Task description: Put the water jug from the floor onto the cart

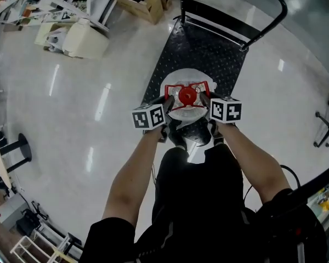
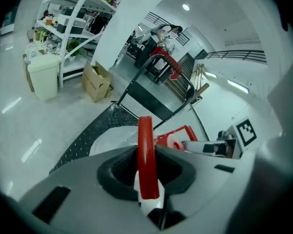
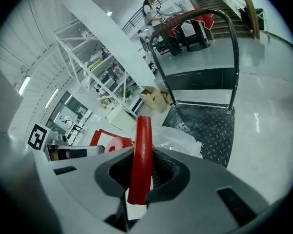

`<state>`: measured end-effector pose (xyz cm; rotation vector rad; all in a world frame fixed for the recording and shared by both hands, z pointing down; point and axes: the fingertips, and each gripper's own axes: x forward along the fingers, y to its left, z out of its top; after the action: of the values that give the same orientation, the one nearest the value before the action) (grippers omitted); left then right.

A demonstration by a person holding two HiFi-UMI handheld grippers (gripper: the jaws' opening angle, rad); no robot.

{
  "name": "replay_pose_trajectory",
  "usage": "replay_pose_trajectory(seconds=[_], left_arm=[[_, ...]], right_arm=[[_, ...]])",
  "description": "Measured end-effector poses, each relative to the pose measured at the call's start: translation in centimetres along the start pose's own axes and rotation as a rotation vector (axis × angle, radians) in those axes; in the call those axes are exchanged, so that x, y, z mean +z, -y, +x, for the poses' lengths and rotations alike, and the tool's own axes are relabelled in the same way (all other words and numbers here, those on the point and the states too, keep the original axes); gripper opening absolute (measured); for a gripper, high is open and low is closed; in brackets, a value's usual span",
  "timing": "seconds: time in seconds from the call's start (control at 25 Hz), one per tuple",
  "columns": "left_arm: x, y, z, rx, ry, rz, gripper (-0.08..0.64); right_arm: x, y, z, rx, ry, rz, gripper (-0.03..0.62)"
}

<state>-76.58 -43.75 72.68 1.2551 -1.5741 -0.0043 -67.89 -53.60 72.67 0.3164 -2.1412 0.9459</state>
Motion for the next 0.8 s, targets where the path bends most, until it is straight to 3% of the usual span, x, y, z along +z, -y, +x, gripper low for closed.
replay_pose_trajectory(seconds=[0.28,0.48,0.6,0.8], left_arm=[[-0.5,-0.6,0.8,-0.002,0.006,-0.01,0.066],[-0.4,-1.1,1.0,0.053,0.015,0.064,0.079],[-0.5,-1.3,0.3,0.073,0.015,0.08,0.087],[0.3,-2.0,-3.6,0.137,0.08,0.08,0.107]], right_arm=[[-1.0,2.7,0.3,-0.075,-0.024,0.028,0.04],[0.0,2.2,0.4,-0.078,0.007,-0.055,0.045],[0.2,2.5,-0.5,-0.085,-0.008,-0.068,0.123],[2.5,2.2,-4.0,-0.094,0.033,-0.1,0.138]])
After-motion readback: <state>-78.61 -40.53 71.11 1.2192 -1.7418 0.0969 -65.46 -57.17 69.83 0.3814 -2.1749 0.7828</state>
